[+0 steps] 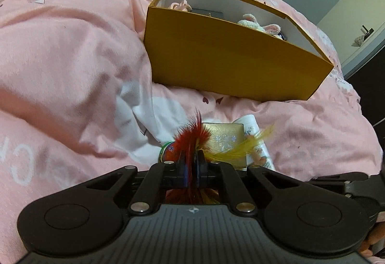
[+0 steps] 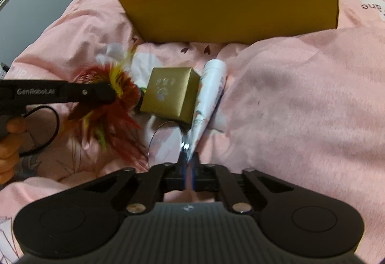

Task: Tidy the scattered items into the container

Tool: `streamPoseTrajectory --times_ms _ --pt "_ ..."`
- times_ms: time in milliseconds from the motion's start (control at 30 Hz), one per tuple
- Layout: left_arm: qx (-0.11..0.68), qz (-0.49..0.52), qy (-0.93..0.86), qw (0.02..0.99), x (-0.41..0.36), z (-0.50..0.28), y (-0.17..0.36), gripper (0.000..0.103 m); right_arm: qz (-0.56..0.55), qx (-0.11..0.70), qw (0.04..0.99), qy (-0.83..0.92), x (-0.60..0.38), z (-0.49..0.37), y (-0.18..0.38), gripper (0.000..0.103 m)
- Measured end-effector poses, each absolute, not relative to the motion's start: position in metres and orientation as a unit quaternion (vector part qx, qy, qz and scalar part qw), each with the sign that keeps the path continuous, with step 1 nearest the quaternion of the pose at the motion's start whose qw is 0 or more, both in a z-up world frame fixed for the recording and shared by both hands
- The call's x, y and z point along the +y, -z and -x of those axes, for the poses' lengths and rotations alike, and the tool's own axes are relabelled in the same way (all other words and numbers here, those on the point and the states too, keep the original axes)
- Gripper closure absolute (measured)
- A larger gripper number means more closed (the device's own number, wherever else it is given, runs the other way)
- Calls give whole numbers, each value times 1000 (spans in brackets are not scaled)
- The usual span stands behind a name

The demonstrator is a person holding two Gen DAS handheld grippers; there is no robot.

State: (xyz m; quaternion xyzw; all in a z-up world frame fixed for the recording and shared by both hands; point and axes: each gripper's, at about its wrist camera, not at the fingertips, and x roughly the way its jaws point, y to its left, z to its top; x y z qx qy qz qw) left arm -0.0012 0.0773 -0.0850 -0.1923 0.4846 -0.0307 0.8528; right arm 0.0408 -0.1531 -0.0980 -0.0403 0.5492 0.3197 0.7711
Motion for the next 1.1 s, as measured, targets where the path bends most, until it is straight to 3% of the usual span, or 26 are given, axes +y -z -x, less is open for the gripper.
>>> streamPoseTrajectory --times_ms 300,567,667,867,1100 --pt "483 146 32 863 64 -3 85 80 21 487 824 -289 -158 -55 72 102" --pt "503 116 25 856 53 -12 97 73 19 457 844 -281 -143 -67 68 102" --pt "507 120 20 853 55 -13 100 73 9 448 850 -278 -141 -72 68 102" --pt "498 113 19 860 56 -10 97 88 1 432 860 -274 -134 -79 69 101" --pt "473 128 11 872 63 -7 85 92 1 420 862 -285 -125 -80 67 99"
